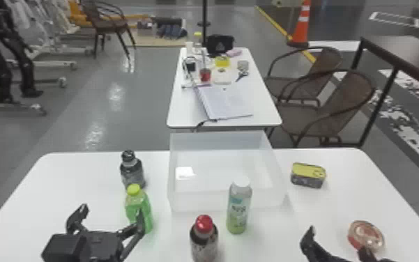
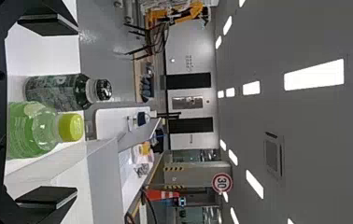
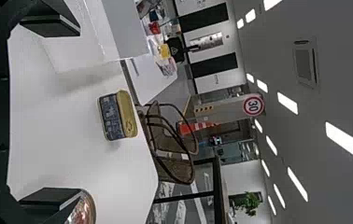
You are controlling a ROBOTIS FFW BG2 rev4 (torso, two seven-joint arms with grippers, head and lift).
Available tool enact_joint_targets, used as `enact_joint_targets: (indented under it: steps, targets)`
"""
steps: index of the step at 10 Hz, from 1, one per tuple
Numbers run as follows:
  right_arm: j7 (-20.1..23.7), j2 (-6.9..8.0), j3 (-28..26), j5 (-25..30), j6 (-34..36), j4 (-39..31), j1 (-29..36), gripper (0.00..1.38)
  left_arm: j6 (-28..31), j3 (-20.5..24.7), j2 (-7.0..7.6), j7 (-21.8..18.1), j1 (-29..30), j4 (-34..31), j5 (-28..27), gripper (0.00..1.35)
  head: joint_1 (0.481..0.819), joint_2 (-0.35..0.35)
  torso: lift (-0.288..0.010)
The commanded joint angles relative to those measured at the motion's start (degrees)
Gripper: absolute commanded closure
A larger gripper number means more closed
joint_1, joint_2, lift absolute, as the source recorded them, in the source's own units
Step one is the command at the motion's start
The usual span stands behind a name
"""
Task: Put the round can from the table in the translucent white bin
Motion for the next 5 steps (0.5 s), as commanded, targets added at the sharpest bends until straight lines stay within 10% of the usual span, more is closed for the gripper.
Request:
enact_joint_targets:
  steps: [1,5]
  targets:
    - [-1.2,-0.17,-0.1,-0.6,0.1,1.5,-0.7,0.09,0.0,0.1,-0.15,0.0,-0.1,0.0,0.2,0.09,0.549,0.0,-0.1]
    - [-8.6,-3.07,-0.1,-1.0,1.8,5.8,-2.6,0.09,0.1,0.3,-0.15,0.1,-0.1,0.3,0.7,0.1,0.549,0.0,-0.1]
